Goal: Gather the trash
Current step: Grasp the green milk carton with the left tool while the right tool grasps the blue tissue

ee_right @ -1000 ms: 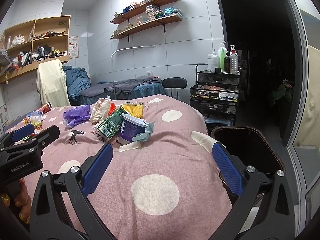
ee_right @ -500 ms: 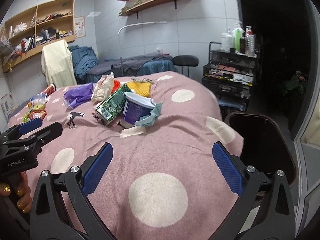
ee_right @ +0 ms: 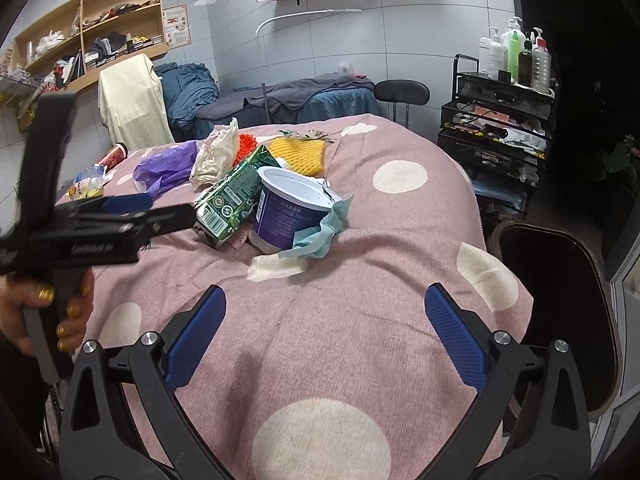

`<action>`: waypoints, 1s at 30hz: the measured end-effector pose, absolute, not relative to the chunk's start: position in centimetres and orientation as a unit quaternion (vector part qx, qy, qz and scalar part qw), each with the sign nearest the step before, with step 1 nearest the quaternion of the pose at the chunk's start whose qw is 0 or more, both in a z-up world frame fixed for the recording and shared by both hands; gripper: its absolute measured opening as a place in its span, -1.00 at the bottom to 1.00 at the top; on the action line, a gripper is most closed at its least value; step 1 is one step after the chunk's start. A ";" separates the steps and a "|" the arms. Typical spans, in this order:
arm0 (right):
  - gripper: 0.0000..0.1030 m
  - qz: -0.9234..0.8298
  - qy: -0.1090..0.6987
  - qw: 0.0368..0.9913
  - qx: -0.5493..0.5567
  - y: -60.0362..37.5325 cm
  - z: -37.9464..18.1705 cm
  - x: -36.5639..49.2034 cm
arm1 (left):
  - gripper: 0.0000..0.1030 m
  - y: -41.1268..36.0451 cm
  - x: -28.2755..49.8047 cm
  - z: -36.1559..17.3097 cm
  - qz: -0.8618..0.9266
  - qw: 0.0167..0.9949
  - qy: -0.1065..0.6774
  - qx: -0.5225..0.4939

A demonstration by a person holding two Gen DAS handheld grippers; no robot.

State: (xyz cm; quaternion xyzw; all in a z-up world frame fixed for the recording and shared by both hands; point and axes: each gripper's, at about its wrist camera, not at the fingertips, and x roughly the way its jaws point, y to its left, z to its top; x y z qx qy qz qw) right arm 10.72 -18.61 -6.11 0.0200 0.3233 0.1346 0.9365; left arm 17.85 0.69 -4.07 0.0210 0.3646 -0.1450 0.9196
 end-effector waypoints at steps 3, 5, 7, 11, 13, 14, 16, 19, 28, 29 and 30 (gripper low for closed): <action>0.91 0.136 0.331 0.933 0.022 -18.7 -6.4 11.1 | 0.73 0.2 20.2 -4.6 -0.154 0.908 0.389 0.030; 0.91 0.137 0.335 0.932 0.022 -18.8 -6.6 11.1 | 0.68 -0.1 21.6 -5.0 -0.158 0.901 0.401 0.037; 0.91 0.138 0.337 0.931 0.021 -18.7 -6.7 11.1 | 0.61 -0.2 23.2 -5.6 -0.159 0.894 0.418 0.041; 0.91 0.138 0.342 0.929 0.023 -18.9 -6.9 11.3 | 0.39 -0.2 25.1 -6.8 -0.163 0.876 0.452 0.036; 0.91 0.140 0.344 0.928 0.023 -19.0 -6.9 11.5 | 0.28 0.0 25.2 -7.1 -0.170 0.874 0.453 0.032; 0.91 0.142 0.345 0.928 0.024 -19.0 -6.9 11.6 | 0.17 0.2 25.2 -7.0 -0.175 0.875 0.451 0.025; 0.91 0.146 0.347 0.926 0.022 -18.9 -6.9 12.0 | 0.11 0.5 25.0 -6.9 -0.180 0.876 0.447 0.010; 0.91 0.151 0.350 0.924 0.019 -18.7 -6.8 12.7 | 0.10 0.6 24.3 -6.5 -0.182 0.881 0.437 0.005; 0.60 0.168 0.389 0.905 0.039 -18.0 -6.7 17.6 | 0.08 1.9 21.2 -5.5 -0.169 0.903 0.394 -0.023; 0.54 0.172 0.394 0.902 0.043 -17.8 -6.8 18.1 | 0.08 2.1 20.9 -5.4 -0.166 0.906 0.389 -0.025; 0.51 0.176 0.399 0.898 0.046 -17.6 -6.9 18.8 | 0.08 2.3 20.5 -5.3 -0.163 0.909 0.384 -0.027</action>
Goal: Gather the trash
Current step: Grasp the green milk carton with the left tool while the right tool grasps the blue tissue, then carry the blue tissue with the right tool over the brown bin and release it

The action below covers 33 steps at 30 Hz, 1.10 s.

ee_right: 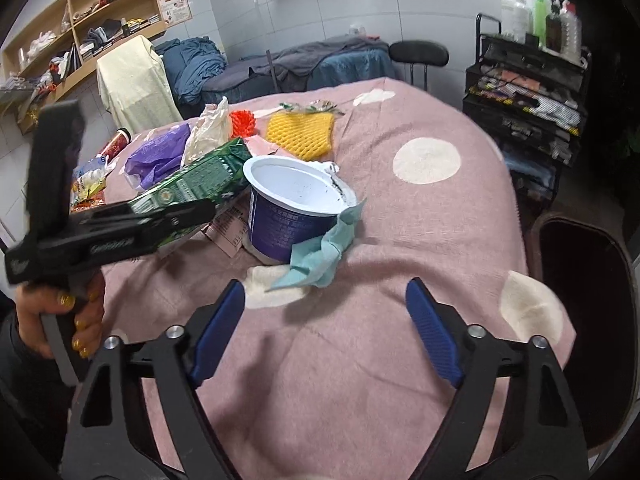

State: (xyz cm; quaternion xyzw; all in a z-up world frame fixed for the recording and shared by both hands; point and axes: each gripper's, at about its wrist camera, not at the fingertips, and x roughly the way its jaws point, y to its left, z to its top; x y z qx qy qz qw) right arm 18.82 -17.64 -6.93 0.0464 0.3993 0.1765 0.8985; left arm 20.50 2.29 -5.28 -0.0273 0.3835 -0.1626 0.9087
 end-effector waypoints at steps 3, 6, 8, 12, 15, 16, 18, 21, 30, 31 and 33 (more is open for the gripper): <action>0.28 0.180 0.416 0.890 0.052 -17.0 -7.5 20.4 | 0.07 3.0 19.7 -5.1 -0.157 0.913 0.375 -0.043; -0.13 0.189 0.432 0.879 0.074 -17.0 -8.2 21.5 | 0.07 3.6 18.7 -5.0 -0.147 0.917 0.367 -0.052; -0.45 0.190 0.437 0.876 0.079 -16.9 -8.4 21.8 | 0.07 4.0 18.1 -5.0 -0.139 0.920 0.361 -0.059; -0.69 0.193 0.429 0.878 0.089 -17.2 -8.3 21.3 | 0.07 4.8 16.9 -5.1 -0.138 0.919 0.359 -0.084; -0.79 0.184 0.416 0.885 0.098 -17.9 -7.9 20.7 | 0.08 5.0 15.6 -5.4 -0.127 0.924 0.351 -0.080; -0.83 0.181 0.412 0.887 0.099 -18.2 -7.8 20.3 | 0.08 5.1 15.2 -5.4 -0.125 0.926 0.348 -0.078; -0.84 0.173 0.405 0.893 0.098 -18.8 -7.6 19.6 | 0.07 5.2 14.3 -5.4 -0.127 0.927 0.344 -0.079; -0.86 0.156 0.386 0.904 0.099 -19.9 -7.0 18.1 | 0.07 5.1 13.4 -5.5 -0.134 0.927 0.340 -0.085; -0.88 0.103 0.313 0.937 0.116 -24.7 -4.7 13.1 | 0.08 2.6 11.4 -4.7 -0.170 0.929 0.320 -0.075; -0.87 0.093 0.307 0.939 0.121 -25.5 -4.5 12.5 | 0.08 2.1 11.2 -4.6 -0.176 0.929 0.318 -0.073; -0.87 0.069 0.297 0.944 0.127 -27.2 -4.3 11.5 | 0.08 1.0 10.9 -4.2 -0.193 0.927 0.314 -0.070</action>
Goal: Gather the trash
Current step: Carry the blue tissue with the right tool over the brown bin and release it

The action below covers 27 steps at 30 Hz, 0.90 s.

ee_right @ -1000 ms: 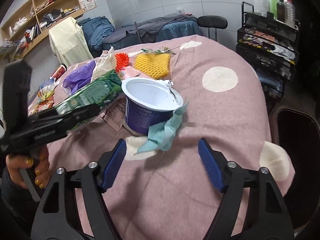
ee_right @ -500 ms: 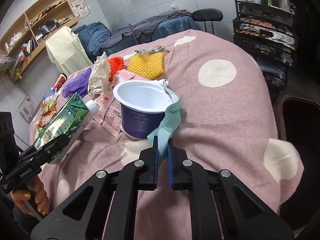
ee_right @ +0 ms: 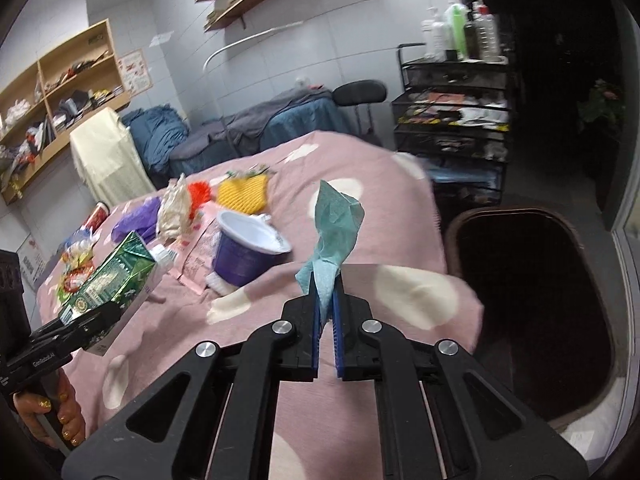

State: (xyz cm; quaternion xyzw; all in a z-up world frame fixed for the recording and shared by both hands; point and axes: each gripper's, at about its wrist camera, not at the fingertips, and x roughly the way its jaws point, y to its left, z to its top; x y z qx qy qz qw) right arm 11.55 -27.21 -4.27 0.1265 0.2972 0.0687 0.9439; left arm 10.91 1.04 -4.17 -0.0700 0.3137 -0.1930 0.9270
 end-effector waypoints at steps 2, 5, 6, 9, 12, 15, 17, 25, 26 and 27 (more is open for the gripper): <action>-0.87 0.047 0.291 0.947 0.129 -28.8 -4.2 10.8 | 0.07 -0.2 10.7 -3.8 -0.210 0.925 0.311 -0.065; -0.87 0.009 0.290 0.947 0.139 -31.6 -4.5 10.0 | 0.08 -2.5 10.6 -3.5 -0.242 0.919 0.307 -0.055; -0.87 -0.007 0.293 0.945 0.144 -32.8 -4.7 9.8 | 0.08 -3.2 10.6 -3.4 -0.252 0.916 0.307 -0.052; -0.87 -0.042 0.300 0.940 0.156 -35.4 -5.7 9.5 | 0.08 -5.7 10.6 -3.2 -0.281 0.910 0.304 -0.038; -0.87 -0.070 0.316 0.931 0.169 -38.1 -7.1 9.8 | 0.08 -8.1 10.8 -3.1 -0.301 0.905 0.299 -0.019; -0.87 -0.084 0.333 0.922 0.177 -39.7 -8.6 10.2 | 0.08 -10.3 11.1 -3.0 -0.320 0.898 0.300 -0.006; -0.87 -0.092 0.345 0.916 0.184 -40.5 -9.8 10.7 | 0.08 -11.5 11.4 -3.0 -0.331 0.894 0.301 0.002; 0.33 -0.111 0.372 0.894 0.224 -41.9 -13.9 12.0 | 0.08 -14.6 11.9 -3.2 -0.359 0.880 0.311 0.018; 0.33 -0.112 0.376 0.891 0.228 -42.1 -14.2 12.1 | 0.08 -14.8 11.9 -3.2 -0.359 0.879 0.312 0.019; 0.33 -0.113 0.378 0.890 0.229 -42.1 -14.4 12.0 | 0.08 -15.0 11.8 -3.2 -0.359 0.879 0.313 0.019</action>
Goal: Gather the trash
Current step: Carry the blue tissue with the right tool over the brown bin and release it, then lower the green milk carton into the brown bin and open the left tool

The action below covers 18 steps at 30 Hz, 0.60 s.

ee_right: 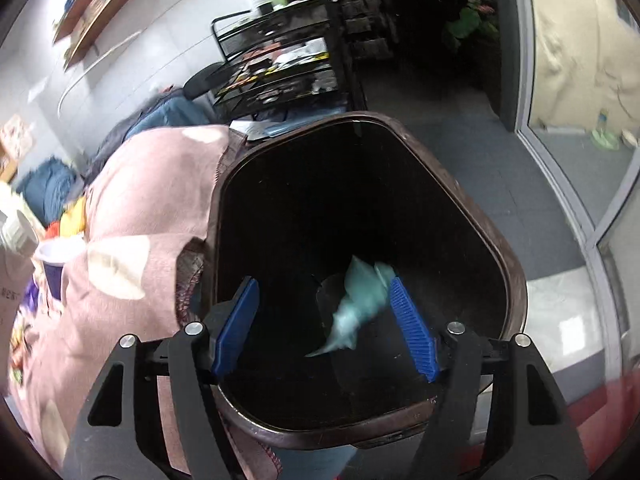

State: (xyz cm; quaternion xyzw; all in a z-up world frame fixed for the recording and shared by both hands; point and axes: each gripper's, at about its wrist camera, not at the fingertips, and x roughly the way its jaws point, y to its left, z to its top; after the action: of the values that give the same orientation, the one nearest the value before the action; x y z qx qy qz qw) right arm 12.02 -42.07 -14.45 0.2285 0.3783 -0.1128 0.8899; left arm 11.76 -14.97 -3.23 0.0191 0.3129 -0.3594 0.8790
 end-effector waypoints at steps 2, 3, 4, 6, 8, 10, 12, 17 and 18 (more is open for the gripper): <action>0.33 -0.117 0.380 0.888 0.230 -42.1 -14.8 11.8 | 0.08 -15.3 12.0 -3.3 -0.362 0.876 0.319 0.016; 0.33 -0.118 0.379 0.888 0.230 -42.1 -14.8 11.6 | 0.08 -15.5 12.2 -3.3 -0.364 0.874 0.321 0.014; 0.33 -0.120 0.376 0.890 0.227 -42.0 -14.7 11.4 | 0.08 -15.7 12.4 -3.3 -0.366 0.873 0.322 0.015; 0.33 -0.126 0.370 0.893 0.222 -42.0 -14.3 11.0 | 0.08 -16.5 12.5 -3.2 -0.367 0.872 0.322 0.022; 0.35 -0.132 0.362 0.896 0.220 -41.8 -13.9 10.2 | 0.08 -17.3 12.8 -3.2 -0.373 0.869 0.326 0.026; 0.38 -0.140 0.353 0.900 0.215 -41.9 -13.3 9.7 | 0.08 -18.2 13.2 -3.2 -0.382 0.861 0.334 0.025; 0.40 -0.151 0.343 0.903 0.211 -42.0 -12.6 9.0 | 0.08 -19.1 13.6 -3.3 -0.388 0.855 0.342 0.028; 0.43 -0.183 0.321 0.907 0.203 -42.9 -11.1 7.6 | 0.08 -21.7 14.6 -4.2 -0.396 0.843 0.362 0.044; 0.43 -0.187 0.318 0.907 0.204 -43.1 -10.9 7.4 | 0.08 -22.2 14.9 -4.5 -0.397 0.839 0.368 0.047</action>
State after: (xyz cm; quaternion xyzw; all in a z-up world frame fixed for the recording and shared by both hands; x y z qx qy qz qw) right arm 7.41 -43.13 -10.95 0.2045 0.3177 -0.1870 0.9068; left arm 14.90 -22.25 -4.46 0.0467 0.3676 -0.3974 0.8395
